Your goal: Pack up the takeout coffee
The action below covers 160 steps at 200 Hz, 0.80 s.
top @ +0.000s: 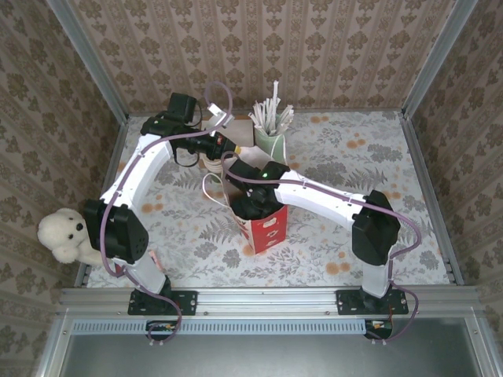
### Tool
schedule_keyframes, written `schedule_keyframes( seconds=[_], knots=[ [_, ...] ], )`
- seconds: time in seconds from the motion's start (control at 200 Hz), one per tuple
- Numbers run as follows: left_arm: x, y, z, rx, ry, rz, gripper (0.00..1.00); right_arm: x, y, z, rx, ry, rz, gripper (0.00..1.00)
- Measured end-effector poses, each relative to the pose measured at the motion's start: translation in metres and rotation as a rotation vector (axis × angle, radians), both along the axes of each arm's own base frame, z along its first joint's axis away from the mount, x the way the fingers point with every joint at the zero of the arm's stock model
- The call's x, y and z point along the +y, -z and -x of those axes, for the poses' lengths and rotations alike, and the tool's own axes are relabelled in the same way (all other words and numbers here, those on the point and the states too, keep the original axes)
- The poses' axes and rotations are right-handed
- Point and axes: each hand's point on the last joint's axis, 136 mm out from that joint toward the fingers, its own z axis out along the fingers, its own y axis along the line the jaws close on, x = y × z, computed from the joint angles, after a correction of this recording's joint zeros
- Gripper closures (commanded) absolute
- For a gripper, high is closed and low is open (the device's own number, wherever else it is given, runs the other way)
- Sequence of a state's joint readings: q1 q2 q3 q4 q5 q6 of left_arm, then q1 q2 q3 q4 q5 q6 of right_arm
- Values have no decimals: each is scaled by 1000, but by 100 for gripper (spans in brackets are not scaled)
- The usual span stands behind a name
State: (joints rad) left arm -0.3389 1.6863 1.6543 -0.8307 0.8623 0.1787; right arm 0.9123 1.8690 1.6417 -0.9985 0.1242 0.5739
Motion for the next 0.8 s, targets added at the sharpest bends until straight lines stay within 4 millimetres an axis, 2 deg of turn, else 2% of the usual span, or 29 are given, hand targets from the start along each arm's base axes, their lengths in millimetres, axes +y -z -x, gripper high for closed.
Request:
schedule_keyframes(
  seconds=[0.215,0.445,0.66,0.8],
  knots=[
    [1,1,-1,-4,-6,-7,100,0,-17,-1,-34,-13,-30,0],
    [5,4,-5,19,-66,-41,100,0,-26,-7,-80,-18,-43,0],
    [6,7,-7,34,-118,-80,100,-1,-52,-14,-170,-4,-97,0],
    [7,9,-7,47,-133,-91,100,-8,-60,-13,-225,-4,-133,0]
  ],
)
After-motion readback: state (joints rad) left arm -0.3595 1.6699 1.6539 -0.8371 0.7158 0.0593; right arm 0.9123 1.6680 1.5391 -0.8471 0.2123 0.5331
